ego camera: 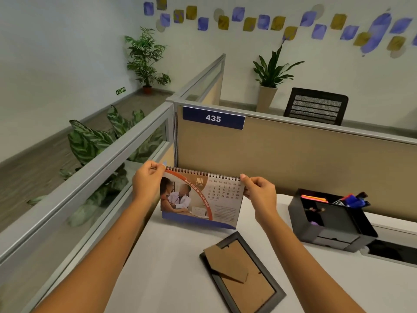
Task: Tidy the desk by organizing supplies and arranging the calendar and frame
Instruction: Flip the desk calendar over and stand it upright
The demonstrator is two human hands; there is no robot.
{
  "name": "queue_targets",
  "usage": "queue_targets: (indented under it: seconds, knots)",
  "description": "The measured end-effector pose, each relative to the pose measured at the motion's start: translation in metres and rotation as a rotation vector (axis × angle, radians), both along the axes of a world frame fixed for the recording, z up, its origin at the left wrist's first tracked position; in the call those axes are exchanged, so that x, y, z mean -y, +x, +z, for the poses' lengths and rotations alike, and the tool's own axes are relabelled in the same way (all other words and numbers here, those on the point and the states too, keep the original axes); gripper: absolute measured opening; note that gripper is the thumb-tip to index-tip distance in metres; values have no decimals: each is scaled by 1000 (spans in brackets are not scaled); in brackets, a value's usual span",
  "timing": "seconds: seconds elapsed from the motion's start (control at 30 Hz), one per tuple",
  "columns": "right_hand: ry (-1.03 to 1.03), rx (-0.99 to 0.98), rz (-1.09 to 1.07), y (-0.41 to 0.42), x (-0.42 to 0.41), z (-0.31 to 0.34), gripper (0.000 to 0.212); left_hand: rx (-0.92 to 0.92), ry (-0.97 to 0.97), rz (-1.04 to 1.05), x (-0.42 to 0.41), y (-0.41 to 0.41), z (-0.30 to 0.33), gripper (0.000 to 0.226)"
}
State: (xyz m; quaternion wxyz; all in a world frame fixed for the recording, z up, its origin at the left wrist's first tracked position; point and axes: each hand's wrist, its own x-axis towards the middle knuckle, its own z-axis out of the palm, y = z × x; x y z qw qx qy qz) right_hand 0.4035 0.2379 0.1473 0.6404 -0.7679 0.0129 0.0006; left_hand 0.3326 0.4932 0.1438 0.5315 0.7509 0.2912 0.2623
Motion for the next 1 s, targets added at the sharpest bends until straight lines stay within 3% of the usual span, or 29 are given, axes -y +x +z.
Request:
queue_targets:
  seconds: [0.57, 0.8, 1.0]
  knots:
    - [50, -102, 40, 19, -22, -24, 31, -65, 276, 91, -15, 18, -13, 26]
    - [-78, -97, 63, 12, -15, -23, 39, -181, 362, 119, -9, 6, -6, 27]
    - [-162, -118, 8, -1, 9, -34, 44, -64, 434, 159, 5, -19, -4, 20]
